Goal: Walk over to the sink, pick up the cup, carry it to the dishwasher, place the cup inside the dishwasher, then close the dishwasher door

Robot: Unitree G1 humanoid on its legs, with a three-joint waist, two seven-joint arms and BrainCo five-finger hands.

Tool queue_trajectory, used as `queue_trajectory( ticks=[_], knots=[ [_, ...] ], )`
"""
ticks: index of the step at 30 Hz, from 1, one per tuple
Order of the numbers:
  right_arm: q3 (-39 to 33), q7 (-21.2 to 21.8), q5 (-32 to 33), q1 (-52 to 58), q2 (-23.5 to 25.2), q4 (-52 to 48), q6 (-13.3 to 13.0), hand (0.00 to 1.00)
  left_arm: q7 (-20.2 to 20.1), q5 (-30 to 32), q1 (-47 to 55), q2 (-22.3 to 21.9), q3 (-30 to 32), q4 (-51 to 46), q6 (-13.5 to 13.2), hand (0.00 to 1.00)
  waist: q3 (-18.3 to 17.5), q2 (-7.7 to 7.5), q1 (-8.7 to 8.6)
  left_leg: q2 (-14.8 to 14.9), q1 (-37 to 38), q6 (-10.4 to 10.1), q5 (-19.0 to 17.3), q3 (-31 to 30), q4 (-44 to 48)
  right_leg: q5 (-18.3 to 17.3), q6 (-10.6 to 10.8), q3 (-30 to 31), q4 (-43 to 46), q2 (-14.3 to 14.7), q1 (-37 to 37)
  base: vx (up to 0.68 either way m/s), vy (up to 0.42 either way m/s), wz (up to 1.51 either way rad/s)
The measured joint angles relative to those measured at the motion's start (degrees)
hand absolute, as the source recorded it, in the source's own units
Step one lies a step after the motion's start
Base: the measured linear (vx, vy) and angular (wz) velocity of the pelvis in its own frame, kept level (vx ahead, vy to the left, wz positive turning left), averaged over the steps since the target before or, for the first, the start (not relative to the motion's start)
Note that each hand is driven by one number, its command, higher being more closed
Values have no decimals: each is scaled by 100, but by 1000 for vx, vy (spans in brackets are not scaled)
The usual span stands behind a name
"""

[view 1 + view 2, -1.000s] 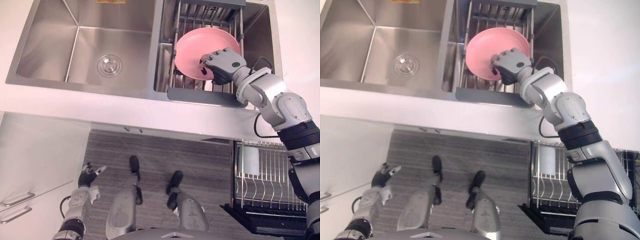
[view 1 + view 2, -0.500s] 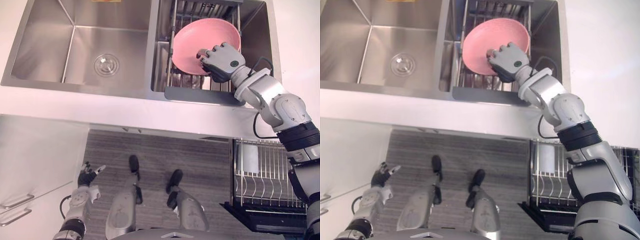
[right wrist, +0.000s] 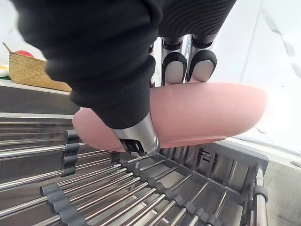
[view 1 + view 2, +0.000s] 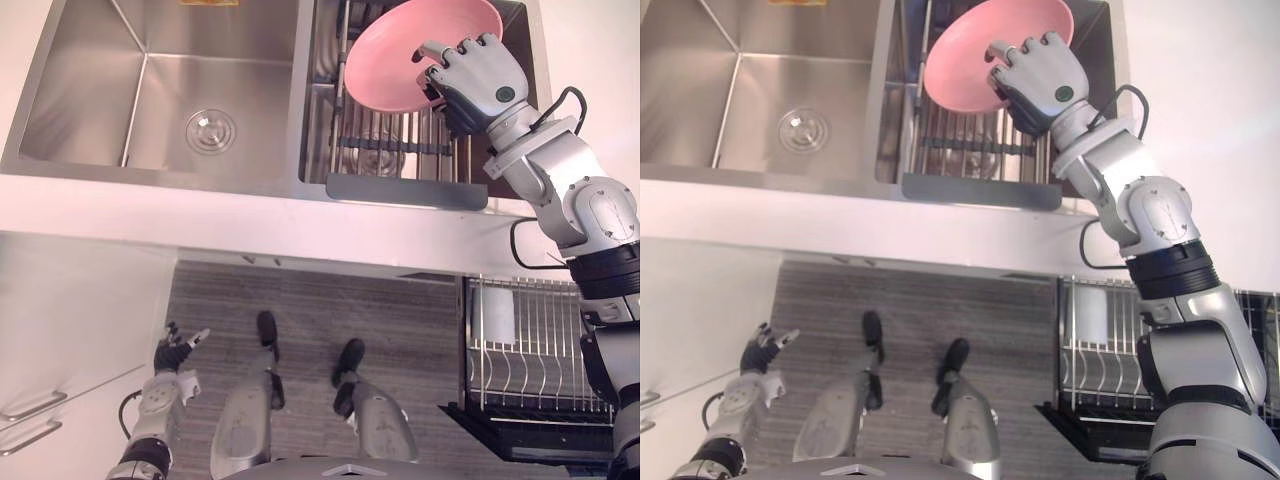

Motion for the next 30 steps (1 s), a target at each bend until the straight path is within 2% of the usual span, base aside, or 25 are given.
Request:
queue_trajectory(
  ticks=[9,16,20,30],
  knots=[
    [-405,-26,573,254,1,-5,93,100,-1,3,21,-12,0,-3,-5,0,-9,17,0,-6,43,-8,15,-65,-1,-18,1,-39,8,-2,84,0,0,3],
    [-1142,-252,904,865,44,-337,222,100,-16,77,90,-16,16,-5,-19,0,-23,38,-8,-10,102,-7,20,-74,-5,-17,1,-52,-18,-1,162,20,-2,0],
    [-1572,-338,1029,1247,322,-597,322,100,-29,130,158,-23,20,-3,-69,0,-130,59,-48,-12,198,-10,17,-78,-10,-17,3,-73,-98,14,298,33,-4,2],
    [-2361,-627,1125,2321,877,-910,261,100,-63,402,467,-52,22,189,-175,0,-586,23,-166,-4,389,-83,-45,-62,-45,68,23,-93,-405,86,618,40,-2,0]
  ],
)
